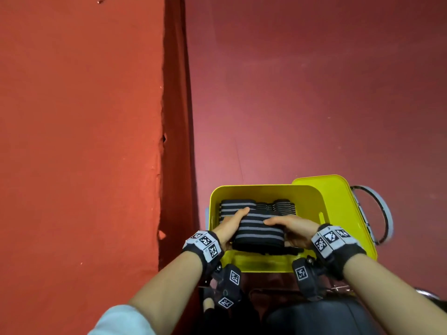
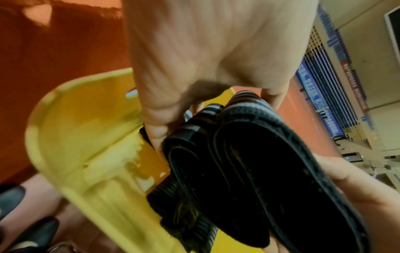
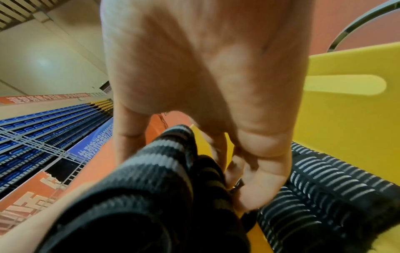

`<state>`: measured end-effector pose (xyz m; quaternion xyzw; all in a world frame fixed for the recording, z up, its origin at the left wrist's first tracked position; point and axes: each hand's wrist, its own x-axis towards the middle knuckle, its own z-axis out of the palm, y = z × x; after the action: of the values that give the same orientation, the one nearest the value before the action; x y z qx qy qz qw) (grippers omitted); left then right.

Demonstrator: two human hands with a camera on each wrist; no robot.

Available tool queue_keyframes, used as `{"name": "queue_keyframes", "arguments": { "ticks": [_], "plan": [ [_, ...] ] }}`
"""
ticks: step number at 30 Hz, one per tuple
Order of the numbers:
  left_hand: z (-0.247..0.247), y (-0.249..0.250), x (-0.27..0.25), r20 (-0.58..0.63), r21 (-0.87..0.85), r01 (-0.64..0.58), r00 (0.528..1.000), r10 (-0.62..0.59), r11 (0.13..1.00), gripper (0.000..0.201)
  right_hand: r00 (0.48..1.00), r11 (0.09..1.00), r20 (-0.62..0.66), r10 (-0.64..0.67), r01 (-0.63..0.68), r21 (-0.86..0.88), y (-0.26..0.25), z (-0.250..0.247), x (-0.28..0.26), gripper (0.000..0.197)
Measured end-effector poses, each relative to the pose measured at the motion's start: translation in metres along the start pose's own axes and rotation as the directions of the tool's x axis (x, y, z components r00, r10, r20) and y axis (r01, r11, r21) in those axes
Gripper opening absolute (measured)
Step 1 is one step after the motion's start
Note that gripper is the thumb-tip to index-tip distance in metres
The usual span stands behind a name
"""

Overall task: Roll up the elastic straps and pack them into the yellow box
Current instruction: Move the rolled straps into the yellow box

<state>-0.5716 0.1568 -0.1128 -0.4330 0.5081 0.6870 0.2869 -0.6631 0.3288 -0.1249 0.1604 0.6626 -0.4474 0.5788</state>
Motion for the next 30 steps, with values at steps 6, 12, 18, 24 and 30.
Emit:
{"name": "queue_keyframes", "arguments": {
  "ticks": [6,12,18,24,30],
  "plan": [
    [-0.002,-0.024,0.022,-0.041,0.102,0.138,0.990,-0.134,0.985,0.039,0.984,0.947,0.060,0.166,-0.142,-0.289,0.014,0.012,0.022,0.060],
    [-0.006,-0.022,0.033,-0.121,0.123,0.203,0.975,-0.188,0.971,0.028,0.986,0.863,0.079,0.150,-0.091,-0.497,0.014,0.022,0.063,0.093],
    [-0.012,-0.036,0.081,-0.231,0.065,0.206,0.955,-0.186,0.976,0.068,0.996,0.809,0.008,0.094,-0.072,-0.584,0.023,0.022,0.114,0.123],
    [-0.011,-0.035,0.079,-0.294,0.182,0.291,0.928,-0.230,0.939,0.067,0.993,0.798,-0.071,0.098,-0.121,-0.590,0.023,0.045,0.114,0.086],
    [-0.005,-0.041,0.091,-0.355,0.175,0.307,0.906,-0.230,0.936,0.066,0.982,0.778,-0.144,0.121,-0.184,-0.601,0.025,0.041,0.124,0.085]
  ]
}}
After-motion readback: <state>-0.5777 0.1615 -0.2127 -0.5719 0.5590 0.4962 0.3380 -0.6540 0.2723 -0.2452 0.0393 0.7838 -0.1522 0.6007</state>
